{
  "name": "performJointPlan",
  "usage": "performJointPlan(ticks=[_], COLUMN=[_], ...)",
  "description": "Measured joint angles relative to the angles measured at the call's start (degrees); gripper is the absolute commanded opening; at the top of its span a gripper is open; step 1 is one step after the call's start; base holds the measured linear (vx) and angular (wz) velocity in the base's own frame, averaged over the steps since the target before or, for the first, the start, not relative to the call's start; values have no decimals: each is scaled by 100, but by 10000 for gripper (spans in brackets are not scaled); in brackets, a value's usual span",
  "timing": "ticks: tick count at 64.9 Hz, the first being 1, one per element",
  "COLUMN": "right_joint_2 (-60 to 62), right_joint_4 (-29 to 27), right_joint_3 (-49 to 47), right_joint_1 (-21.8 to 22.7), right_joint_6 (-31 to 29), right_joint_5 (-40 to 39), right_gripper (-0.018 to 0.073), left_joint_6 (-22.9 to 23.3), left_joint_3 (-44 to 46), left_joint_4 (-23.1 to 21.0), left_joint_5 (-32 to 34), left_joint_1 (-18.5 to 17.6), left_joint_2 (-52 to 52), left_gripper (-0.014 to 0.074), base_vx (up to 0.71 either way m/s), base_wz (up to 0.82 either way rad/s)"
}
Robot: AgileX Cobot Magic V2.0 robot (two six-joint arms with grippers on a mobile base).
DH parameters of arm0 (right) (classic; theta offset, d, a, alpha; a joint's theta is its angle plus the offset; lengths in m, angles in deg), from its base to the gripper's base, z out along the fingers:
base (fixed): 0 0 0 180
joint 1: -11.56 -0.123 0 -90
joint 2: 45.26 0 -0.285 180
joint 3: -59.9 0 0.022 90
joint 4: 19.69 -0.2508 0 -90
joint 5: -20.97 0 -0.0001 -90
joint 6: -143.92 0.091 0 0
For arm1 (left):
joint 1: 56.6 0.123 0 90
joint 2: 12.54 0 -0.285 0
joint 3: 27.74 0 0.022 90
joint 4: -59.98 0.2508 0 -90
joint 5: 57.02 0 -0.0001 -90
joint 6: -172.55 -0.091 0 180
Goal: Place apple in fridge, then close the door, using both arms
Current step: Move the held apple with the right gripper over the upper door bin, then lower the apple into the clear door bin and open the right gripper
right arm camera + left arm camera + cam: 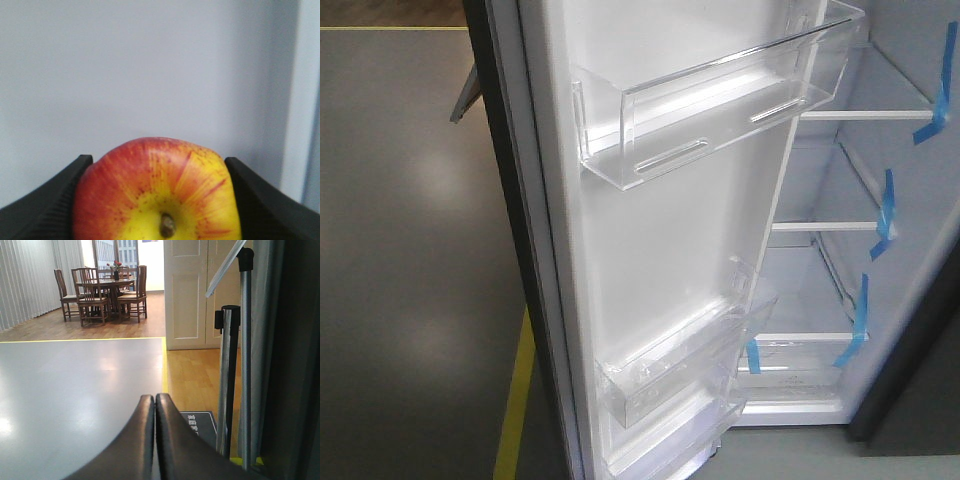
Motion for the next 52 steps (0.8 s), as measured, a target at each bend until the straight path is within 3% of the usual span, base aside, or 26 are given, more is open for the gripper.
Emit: performJointPlan(ticks=[27,36,52], right_joint_2=[-1233,-1271,-1271], right_joint_4=[-105,27,54], right_joint_3=[-259,-259,-259], right_joint_1=[0,0,0], right_joint_6=[-105,-105,-111], right_joint_5=[444,612,692], right_gripper=[138,252,546], left_joint_6=[0,0,0], left_joint_3=[0,0,0], left_joint_4=[0,0,0], left_joint_5=[0,0,0], left_joint_1=[0,0,0], left_joint_2=[0,0,0], left_gripper=[-6,-6,-6], base_vx=[0,0,0], base_wz=[0,0,0])
